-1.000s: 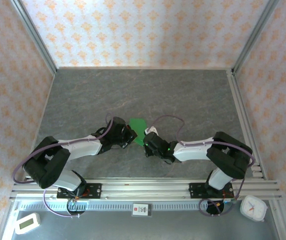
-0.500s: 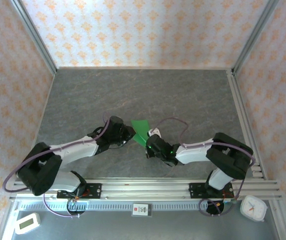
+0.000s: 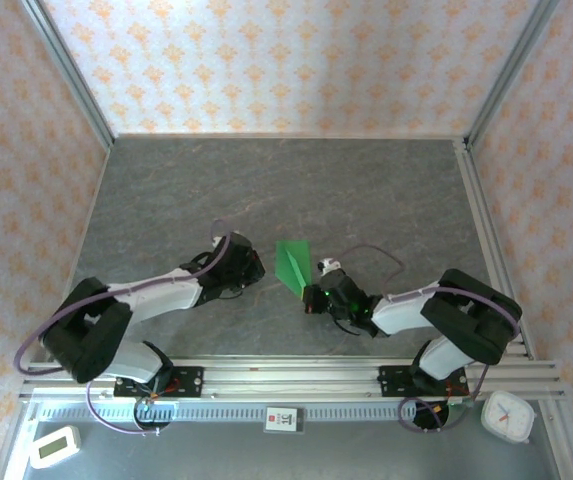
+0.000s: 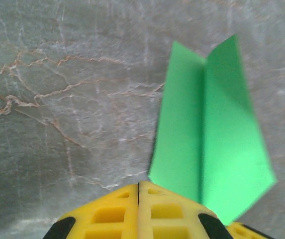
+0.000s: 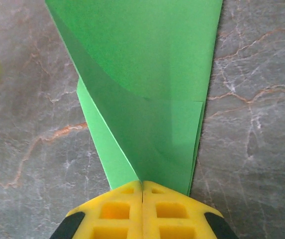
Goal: Fold a paper plane with a square sheet of paper (pick it up from the middle)
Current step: Fourth fold the wing at the center of the table.
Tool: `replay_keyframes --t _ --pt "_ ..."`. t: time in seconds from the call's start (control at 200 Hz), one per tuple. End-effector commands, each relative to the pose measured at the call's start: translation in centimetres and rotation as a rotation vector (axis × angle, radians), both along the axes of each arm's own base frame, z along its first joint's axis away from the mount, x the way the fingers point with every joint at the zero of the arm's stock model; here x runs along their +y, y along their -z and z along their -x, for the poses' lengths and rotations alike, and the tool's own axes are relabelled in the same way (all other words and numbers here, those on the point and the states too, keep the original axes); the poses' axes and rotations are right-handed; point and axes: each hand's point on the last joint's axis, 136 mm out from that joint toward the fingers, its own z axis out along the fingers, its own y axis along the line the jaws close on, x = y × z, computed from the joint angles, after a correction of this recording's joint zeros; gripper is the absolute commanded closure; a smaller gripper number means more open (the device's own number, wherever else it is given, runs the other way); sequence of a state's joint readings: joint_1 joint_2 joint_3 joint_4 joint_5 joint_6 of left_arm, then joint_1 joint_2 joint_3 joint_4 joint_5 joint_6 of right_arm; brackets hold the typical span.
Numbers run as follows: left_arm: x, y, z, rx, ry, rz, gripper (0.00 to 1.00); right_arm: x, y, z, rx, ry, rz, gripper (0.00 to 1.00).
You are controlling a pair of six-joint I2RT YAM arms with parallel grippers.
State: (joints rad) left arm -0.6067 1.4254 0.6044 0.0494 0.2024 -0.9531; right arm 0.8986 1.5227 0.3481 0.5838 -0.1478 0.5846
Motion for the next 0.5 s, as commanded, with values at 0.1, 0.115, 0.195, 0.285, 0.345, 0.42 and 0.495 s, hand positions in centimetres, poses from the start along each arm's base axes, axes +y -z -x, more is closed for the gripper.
replay_keyframes --t 0.1,0.115,0.195,0.285,0.345,0.42,0.495 --pt "-2.8 -1.0 -1.9 -0.099 0.138 -0.049 0.98 -1.7 2.1 2.0 0.130 0.050 -0.076 1.00" --pt "-3.0 -1.0 -2.0 -0.104 0.146 -0.050 0.97 -1.7 2.1 2.1 0.133 0.051 -0.081 1.00" --pt "-4.0 -1.3 -2.8 -0.130 0.174 -0.050 0.97 -2.0 2.1 2.2 0.147 0.066 -0.112 1.00" --pt "-5.2 -1.4 -3.4 -0.147 0.208 -0.051 0.97 -2.1 2.0 2.4 0.162 0.073 -0.146 1.00" --pt "-5.9 -1.5 -3.8 -0.158 0.230 -0.051 0.97 -2.2 1.9 2.4 0.169 0.079 -0.168 1.00" --pt "-6.9 -1.1 -3.9 -0.152 0.257 -0.040 0.98 -2.3 1.9 2.4 0.179 0.084 -0.188 1.00" --pt "-7.6 -0.5 -3.9 -0.142 0.279 -0.038 1.00 -2.3 1.9 2.3 0.188 0.084 -0.204 1.00"
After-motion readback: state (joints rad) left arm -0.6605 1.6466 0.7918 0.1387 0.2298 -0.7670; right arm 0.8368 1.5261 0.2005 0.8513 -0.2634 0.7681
